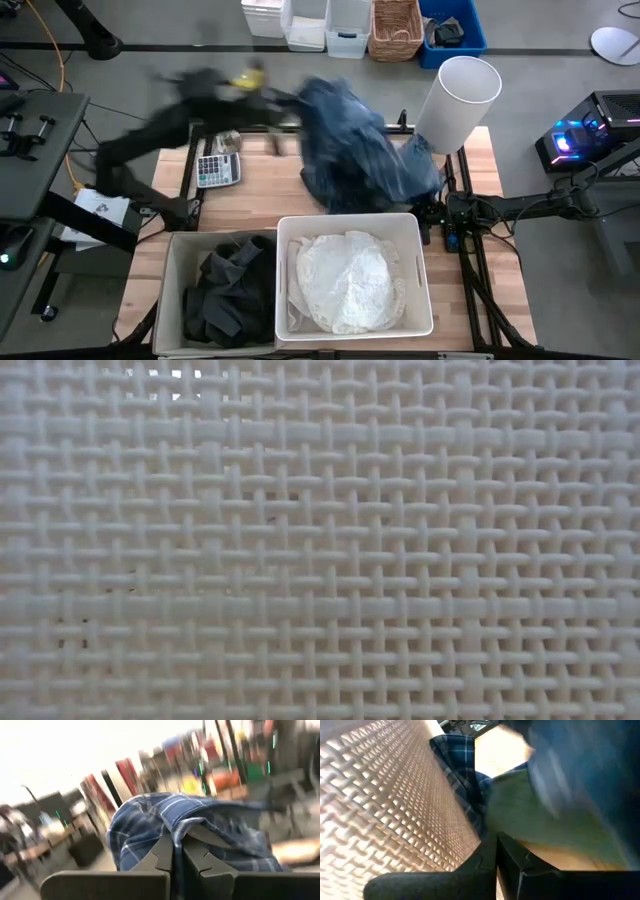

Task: Sort clothes
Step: Put the blue checkered polo into the beige laundry organizer

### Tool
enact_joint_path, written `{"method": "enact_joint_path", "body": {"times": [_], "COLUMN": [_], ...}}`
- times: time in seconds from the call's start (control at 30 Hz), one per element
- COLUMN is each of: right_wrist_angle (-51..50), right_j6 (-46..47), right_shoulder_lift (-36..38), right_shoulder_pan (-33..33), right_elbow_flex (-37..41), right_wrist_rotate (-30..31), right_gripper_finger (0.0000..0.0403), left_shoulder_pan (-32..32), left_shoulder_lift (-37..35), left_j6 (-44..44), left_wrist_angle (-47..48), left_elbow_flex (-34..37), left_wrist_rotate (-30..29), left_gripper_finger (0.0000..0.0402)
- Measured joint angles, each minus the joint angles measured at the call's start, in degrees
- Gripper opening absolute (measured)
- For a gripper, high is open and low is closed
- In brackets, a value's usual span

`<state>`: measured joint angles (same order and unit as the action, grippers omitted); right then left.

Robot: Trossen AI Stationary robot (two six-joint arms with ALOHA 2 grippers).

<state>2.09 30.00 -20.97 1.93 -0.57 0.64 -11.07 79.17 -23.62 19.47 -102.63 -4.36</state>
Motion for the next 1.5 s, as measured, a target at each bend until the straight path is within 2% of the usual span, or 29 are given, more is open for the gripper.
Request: {"method": "enact_joint_path", "body": {"times": [0.1,0.2,0.37,0.43,0.5,0.57,0.73,0.83,0.97,1.03,1.17,1.27,1.33,1.4,1.5], "right_wrist_angle": [-0.2,-0.2,-0.2,-0.2,-0.2,-0.2,-0.2,-0.2,-0.2,-0.2,-0.2,-0.2,-0.2,-0.2,-0.3], "right_j6": [0.0,0.0,0.0,0.0,0.0,0.0,0.0,0.0,0.0,0.0,0.0,0.0,0.0,0.0,0.0], "right_shoulder_lift": [0.0,0.0,0.0,0.0,0.0,0.0,0.0,0.0,0.0,0.0,0.0,0.0,0.0,0.0,0.0], "right_shoulder_pan": [0.0,0.0,0.0,0.0,0.0,0.0,0.0,0.0,0.0,0.0,0.0,0.0,0.0,0.0,0.0], "right_elbow_flex": [0.0,0.0,0.0,0.0,0.0,0.0,0.0,0.0,0.0,0.0,0.0,0.0,0.0,0.0,0.0], "right_wrist_rotate": [0.0,0.0,0.0,0.0,0.0,0.0,0.0,0.0,0.0,0.0,0.0,0.0,0.0,0.0,0.0], "right_gripper_finger": [0.0,0.0,0.0,0.0,0.0,0.0,0.0,0.0,0.0,0.0,0.0,0.0,0.0,0.0,0.0], "left_shoulder_pan": [0.7,1.7,3.4,4.2,4.7,4.9,4.9,5.9,11.4,14.6,22.1,28.1,32.6,37.9,46.3], "left_shoulder_lift": [-9.1,-16.9,-24.3,-25.7,-26.4,-27.0,-26.9,-24.5,-18.1,-14.7,-11.3,-11.0,-11.4,-12.0,-12.5], "left_j6": [0.6,4.3,23.0,30.7,37.2,40.5,42.5,45.7,53.3,57.1,61.3,65.2,67.3,68.1,67.3], "left_wrist_angle": [0.2,-1.5,-14.3,-21.2,-27.2,-30.1,-29.8,-30.5,-31.6,-31.2,-27.9,-19.9,-11.2,-0.6,16.8], "left_elbow_flex": [0.0,0.0,-0.2,-0.2,-0.1,0.0,2.4,7.5,15.1,17.1,17.3,17.3,17.3,17.3,18.0], "left_wrist_rotate": [5.2,17.1,39.2,45.7,48.8,48.9,45.1,39.4,32.1,32.1,37.3,38.7,37.0,32.2,21.3], "left_gripper_finger": [0.0001,0.0001,0.0,0.0,0.0,0.0,0.0,0.0,0.0,0.0,0.0,0.0,0.0,0.0,0.0]}}
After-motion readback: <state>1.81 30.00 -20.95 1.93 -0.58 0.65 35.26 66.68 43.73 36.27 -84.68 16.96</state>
